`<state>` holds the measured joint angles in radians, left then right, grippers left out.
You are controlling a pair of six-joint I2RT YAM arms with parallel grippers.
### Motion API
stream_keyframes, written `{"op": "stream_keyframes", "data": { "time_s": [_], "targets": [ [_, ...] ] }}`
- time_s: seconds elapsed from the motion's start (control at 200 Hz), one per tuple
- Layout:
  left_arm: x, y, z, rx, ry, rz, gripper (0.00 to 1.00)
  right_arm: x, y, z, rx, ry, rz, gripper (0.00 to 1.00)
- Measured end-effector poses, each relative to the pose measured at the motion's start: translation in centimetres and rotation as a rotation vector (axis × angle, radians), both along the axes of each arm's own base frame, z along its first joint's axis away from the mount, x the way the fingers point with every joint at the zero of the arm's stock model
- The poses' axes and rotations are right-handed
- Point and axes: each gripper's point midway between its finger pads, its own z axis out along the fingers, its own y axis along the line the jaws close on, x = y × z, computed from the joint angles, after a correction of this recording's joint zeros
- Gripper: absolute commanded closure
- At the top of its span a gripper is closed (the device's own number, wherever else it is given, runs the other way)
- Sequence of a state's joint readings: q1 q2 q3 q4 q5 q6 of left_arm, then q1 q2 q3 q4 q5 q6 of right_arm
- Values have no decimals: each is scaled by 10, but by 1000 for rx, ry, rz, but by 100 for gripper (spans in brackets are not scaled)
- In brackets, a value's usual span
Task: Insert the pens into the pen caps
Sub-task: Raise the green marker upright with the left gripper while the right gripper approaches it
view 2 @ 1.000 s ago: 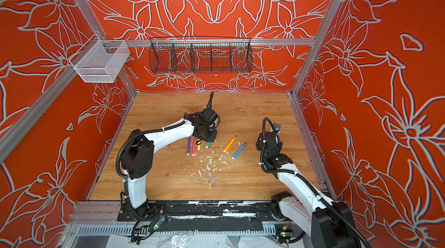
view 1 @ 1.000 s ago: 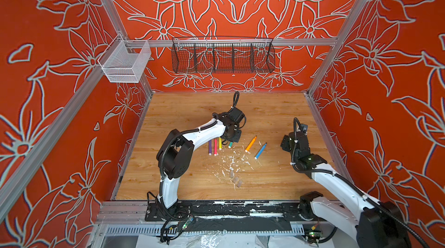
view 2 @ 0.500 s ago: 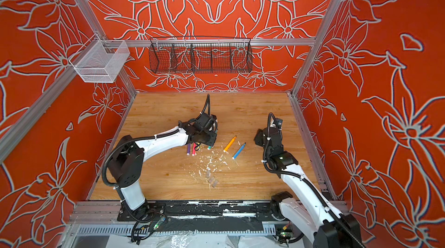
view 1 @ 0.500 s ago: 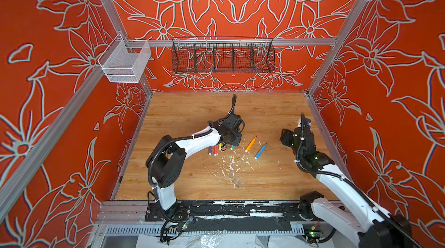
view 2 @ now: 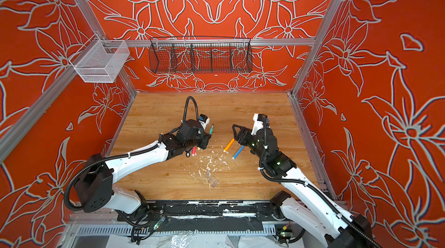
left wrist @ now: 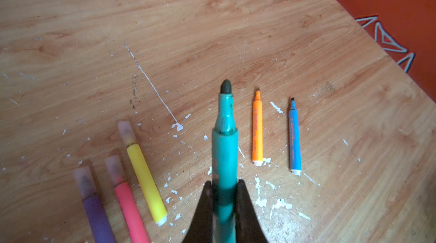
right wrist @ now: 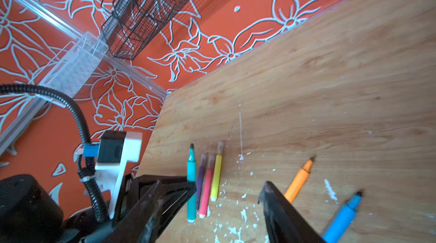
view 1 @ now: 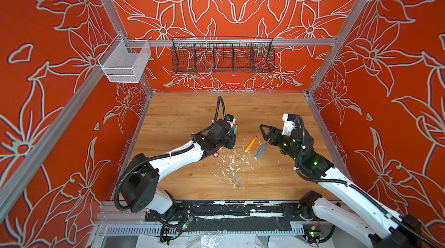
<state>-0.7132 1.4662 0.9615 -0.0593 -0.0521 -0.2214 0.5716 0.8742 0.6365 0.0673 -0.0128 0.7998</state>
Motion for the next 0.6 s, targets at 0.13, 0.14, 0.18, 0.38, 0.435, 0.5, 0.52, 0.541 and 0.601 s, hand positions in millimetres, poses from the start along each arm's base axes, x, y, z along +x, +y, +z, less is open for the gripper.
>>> {"op": "stream_keyframes", "data": {
  "time_s": [0.13,0.14,0.18,0.38,0.435,0.5,0.52,0.541,0.601],
  "targets": [
    [-5,-8,4,-23,-33,-38,100,-1,27,-10,27,34,68,32],
    [-6,-9,5,-23,-34,-41,100,-1,28,-11,29,37,72,32],
    [-8,-12,5,-24,-38,-54,100,0,35,-17,31,54,86,33],
    [-14,-19,11,-49,-72,-98,100,-2,67,-44,28,125,153,34],
    [-17,-19,11,-55,-74,-108,100,-3,73,-47,28,132,168,33],
    [-18,-20,13,-61,-80,-116,100,-6,80,-47,31,134,185,33],
    [-18,-21,13,-63,-81,-119,100,-6,82,-47,32,133,190,33],
    [-19,-21,14,-65,-82,-123,100,-7,84,-47,33,132,194,33],
    [-20,-23,15,-69,-86,-134,100,-8,88,-46,38,129,204,33]
  ]
}}
